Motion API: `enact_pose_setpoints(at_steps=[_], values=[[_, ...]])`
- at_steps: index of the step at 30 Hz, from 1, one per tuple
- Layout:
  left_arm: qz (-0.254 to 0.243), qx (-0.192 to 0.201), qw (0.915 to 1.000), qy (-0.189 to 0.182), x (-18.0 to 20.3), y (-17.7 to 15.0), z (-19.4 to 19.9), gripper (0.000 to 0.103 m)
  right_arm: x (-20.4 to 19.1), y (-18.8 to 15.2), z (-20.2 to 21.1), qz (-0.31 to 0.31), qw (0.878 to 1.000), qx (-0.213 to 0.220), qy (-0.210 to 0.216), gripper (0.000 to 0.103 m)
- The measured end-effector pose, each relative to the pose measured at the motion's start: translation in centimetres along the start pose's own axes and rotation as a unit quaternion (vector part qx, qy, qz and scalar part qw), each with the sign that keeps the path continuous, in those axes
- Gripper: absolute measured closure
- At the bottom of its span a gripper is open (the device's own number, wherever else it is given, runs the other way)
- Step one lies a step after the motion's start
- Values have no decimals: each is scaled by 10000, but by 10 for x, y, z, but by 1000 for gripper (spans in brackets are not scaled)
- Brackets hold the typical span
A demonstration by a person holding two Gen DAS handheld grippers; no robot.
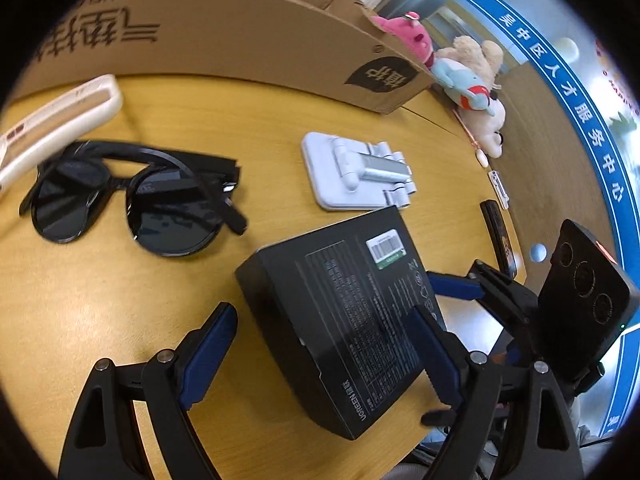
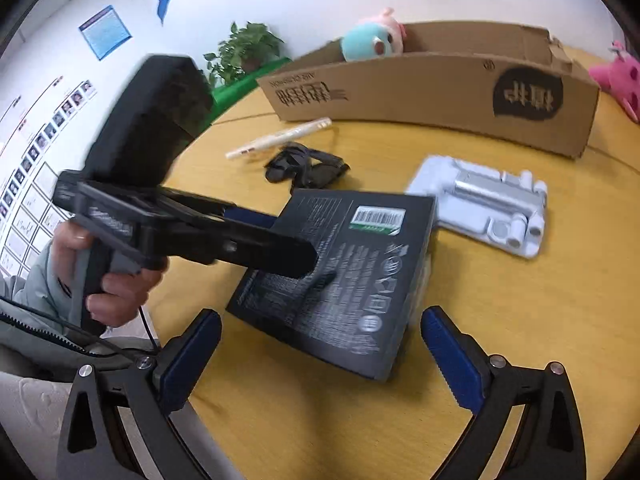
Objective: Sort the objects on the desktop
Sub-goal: 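Grasp the black UGREEN box with the right tool while the left tool clamps it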
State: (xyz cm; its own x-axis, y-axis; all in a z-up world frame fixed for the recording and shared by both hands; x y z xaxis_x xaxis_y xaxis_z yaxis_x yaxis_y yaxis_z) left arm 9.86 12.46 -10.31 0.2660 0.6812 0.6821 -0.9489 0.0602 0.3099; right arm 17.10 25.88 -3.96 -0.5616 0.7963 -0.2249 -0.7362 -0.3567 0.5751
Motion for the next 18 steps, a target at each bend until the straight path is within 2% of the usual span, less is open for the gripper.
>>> enact_pose_setpoints(at_steps=[3, 6, 8, 10, 11, 18], values=[[-41, 21, 10000, -23, 0, 0, 0, 16, 17, -7, -4, 5, 9990, -183, -412, 1], [-135, -18, 9999, -16, 3, 0, -4, 18, 16, -10, -6, 144, 9984, -308, -445, 2], [-195, -44, 9998, -15, 6, 0, -6, 25, 6, -10, -9, 348, 9981, -307, -409, 6], [-205, -99, 9997, -134, 7, -2, -7, 31, 1, -10, -17, 519, 9961, -386, -602, 12], [-198, -72, 9997, -120, 7, -2, -6, 31, -2, -8, -18, 560, 9958, -343, -631, 15], [-427, 335, 9985, 100, 13, 4, 12, 31, -8, 4, -8, 503, 9965, -23, -663, 22]])
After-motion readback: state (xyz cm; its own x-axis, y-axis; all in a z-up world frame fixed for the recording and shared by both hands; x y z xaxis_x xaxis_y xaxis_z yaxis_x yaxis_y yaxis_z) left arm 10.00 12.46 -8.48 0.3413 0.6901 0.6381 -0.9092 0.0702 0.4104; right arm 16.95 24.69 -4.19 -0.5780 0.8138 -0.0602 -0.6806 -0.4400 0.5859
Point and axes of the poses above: each gripper's, at about its wrist camera, not at the fingertips, and z roughly against the way its jaws point, x to its right, y to its top, the point moved 7 cm from there along -z, roughly the way its jaws point, and after that the axes turned 11 degrees about -y, right-handed, at the moved point
